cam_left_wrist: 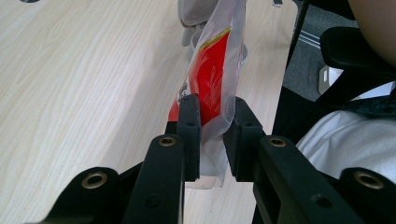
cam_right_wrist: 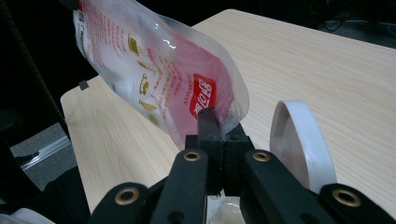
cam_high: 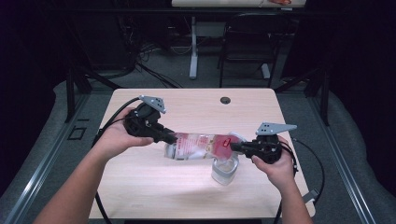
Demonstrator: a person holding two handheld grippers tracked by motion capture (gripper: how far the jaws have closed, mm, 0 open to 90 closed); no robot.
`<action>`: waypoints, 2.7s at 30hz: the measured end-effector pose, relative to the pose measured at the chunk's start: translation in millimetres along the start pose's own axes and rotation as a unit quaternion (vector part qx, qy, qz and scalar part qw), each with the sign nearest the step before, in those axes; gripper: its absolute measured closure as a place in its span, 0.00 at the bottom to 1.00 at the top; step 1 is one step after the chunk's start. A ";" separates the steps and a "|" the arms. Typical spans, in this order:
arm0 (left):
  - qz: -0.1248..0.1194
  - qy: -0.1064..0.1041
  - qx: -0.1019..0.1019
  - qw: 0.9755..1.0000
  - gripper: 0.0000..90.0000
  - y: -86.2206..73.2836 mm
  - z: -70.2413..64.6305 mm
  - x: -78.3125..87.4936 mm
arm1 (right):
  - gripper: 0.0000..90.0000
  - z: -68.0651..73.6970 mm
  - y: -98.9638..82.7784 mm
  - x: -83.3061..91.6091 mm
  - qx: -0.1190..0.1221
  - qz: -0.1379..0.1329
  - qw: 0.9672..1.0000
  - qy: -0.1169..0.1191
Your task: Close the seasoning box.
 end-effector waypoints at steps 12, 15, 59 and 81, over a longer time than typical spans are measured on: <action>0.004 0.005 -0.006 1.000 0.87 5.7 -3.1 5.8 | 1.00 1.2 -0.7 -1.5 0.004 0.007 1.000 -0.003; 0.005 0.006 -0.004 1.000 0.87 5.9 -2.7 4.0 | 1.00 -1.4 -3.1 -4.5 0.004 0.012 1.000 -0.012; 0.006 0.010 -0.001 1.000 0.87 7.2 2.3 2.8 | 1.00 -1.6 -3.4 -5.4 0.006 0.010 1.000 -0.015; 0.011 0.012 -0.005 1.000 0.87 10.7 2.0 3.1 | 0.99 -2.6 -4.7 -5.8 0.007 0.013 1.000 -0.018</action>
Point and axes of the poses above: each handheld gripper's, and its own axes: x roughly backward along the jaws, y roughly out of its top, z roughly to its left, the point moved 8 cm from there along -x, roughly forward along the jaws, and after that the axes turned 3 degrees about -x, right-handed, at the moved point
